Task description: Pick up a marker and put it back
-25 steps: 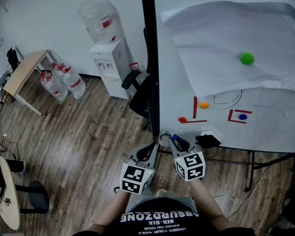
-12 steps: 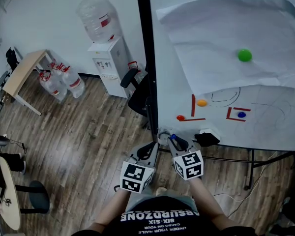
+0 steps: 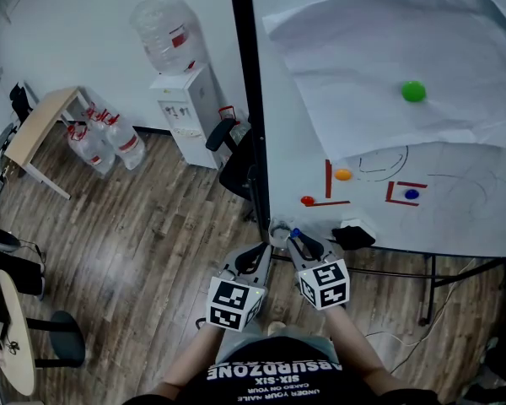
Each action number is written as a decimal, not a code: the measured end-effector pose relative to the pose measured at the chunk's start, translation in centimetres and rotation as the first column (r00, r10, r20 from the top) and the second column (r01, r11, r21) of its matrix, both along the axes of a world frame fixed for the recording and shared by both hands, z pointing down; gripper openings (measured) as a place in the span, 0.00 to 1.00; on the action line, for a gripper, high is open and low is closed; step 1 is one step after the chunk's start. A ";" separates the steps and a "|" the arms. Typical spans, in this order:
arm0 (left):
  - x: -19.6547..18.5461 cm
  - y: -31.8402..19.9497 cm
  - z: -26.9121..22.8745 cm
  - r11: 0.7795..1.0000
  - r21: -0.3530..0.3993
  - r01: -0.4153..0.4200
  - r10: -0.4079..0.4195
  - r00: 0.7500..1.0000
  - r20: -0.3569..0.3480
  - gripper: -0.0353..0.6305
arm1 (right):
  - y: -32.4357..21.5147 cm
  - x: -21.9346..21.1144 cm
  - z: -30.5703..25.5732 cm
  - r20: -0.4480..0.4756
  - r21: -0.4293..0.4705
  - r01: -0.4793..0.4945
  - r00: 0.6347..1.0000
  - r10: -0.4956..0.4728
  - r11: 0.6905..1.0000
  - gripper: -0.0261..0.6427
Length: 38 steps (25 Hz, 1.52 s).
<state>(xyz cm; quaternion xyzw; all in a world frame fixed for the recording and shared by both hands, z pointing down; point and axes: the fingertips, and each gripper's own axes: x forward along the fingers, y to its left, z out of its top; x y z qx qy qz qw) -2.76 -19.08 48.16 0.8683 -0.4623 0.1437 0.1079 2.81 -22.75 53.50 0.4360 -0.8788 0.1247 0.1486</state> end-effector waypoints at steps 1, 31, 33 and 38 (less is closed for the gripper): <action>0.0 0.0 0.0 1.000 0.000 0.000 0.000 1.000 -0.001 0.06 | 0.0 0.1 -0.1 0.002 0.003 -0.001 1.000 0.001 1.000 0.15; 1.9 2.3 -1.7 0.999 0.049 -0.020 0.020 1.000 -0.013 0.06 | 4.1 0.8 -5.4 0.109 0.094 -0.019 0.994 0.009 0.995 0.04; 2.1 2.5 -1.8 0.998 0.052 -0.023 0.023 1.000 -0.014 0.06 | 4.5 0.7 -5.8 0.120 0.096 -0.015 0.993 0.003 0.995 0.04; 2.6 3.0 -1.9 0.998 0.056 -0.027 0.028 0.999 -0.019 0.06 | 5.4 0.8 -6.4 0.113 0.107 -0.019 0.994 0.007 0.994 0.03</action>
